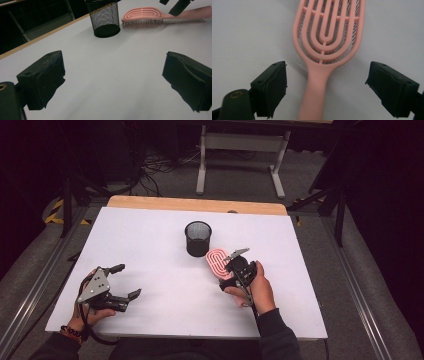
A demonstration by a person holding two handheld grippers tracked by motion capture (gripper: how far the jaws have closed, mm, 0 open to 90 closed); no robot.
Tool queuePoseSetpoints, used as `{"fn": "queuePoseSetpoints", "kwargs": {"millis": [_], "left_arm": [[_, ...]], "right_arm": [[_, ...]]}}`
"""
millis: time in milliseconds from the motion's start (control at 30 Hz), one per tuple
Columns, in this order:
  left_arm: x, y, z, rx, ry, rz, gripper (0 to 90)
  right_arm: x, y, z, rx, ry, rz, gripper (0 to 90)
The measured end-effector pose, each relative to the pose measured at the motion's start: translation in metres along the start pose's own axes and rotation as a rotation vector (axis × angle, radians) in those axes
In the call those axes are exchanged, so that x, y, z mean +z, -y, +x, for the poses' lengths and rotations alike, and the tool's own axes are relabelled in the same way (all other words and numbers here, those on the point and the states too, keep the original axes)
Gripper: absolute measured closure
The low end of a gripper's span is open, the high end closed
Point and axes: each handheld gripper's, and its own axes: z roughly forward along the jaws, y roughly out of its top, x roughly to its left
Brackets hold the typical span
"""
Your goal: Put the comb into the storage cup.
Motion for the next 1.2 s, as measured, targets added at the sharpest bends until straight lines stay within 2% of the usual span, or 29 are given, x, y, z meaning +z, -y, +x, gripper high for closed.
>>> {"fn": "queuePoseSetpoints", "kwargs": {"millis": [33,67,100,133,233,300,333,400,533,567,667,733,833,933,1200], "left_arm": [[0.0,0.0,0.0,0.0,0.0,0.0,5.0],[0.0,0.0,-0.001,0.002,0.001,-0.002,5.1],[0.0,0.0,-0.001,0.002,0.001,-0.002,5.1],[0.0,0.0,-0.001,-0.001,-0.002,-0.006,5.2],[0.0,0.0,-0.001,0.002,0.0,0.001,5.3],[0.001,0.0,-0.001,-0.001,0.002,0.002,5.4],[0.001,0.0,0.0,-0.007,0.007,0.004,5.4],[0.001,0.0,0.0,-0.018,0.009,-0.008,5.8],[0.0,0.0,0.001,-0.032,0.013,-0.014,6.2],[0.0,0.001,0.002,-0.034,0.012,-0.014,6.2],[0.0,0.001,0.002,-0.033,0.01,-0.011,6.2],[0.0,0.001,0.001,-0.034,0.01,-0.014,6.2],[0.0,0.001,0.002,-0.036,0.017,-0.01,6.2],[0.0,0.001,0.001,-0.03,0.018,-0.009,6.2],[0.001,0.002,0.002,-0.049,0.017,-0.009,6.4]], "right_arm": [[0.0,0.0,0.0,0.0,0.0,0.0,16.3],[0.006,0.001,-0.002,-0.017,0.004,0.034,19.6],[0.006,0.001,-0.002,-0.017,0.004,0.034,19.6],[0.012,0.004,-0.005,-0.006,-0.014,0.054,20.3],[0.016,0.005,-0.007,0.001,-0.016,0.071,20.2],[0.019,0.005,-0.008,0.003,-0.01,0.073,23.5],[0.02,0.005,-0.008,0.001,-0.009,0.07,29.1],[0.023,0.006,-0.008,0.001,-0.044,0.075,33.7],[0.024,0.006,-0.01,0.021,-0.067,0.064,39.2],[0.024,0.007,-0.01,0.033,-0.084,0.051,45.7],[0.024,0.007,-0.009,0.042,-0.084,0.037,51.1],[0.024,0.008,-0.007,0.04,-0.084,0.021,57.9],[0.023,0.01,-0.005,0.043,-0.079,0.009,60.3],[0.022,0.011,-0.005,0.044,-0.091,-0.007,67.5],[0.022,0.015,-0.007,0.031,-0.11,-0.035,68.5]]}}
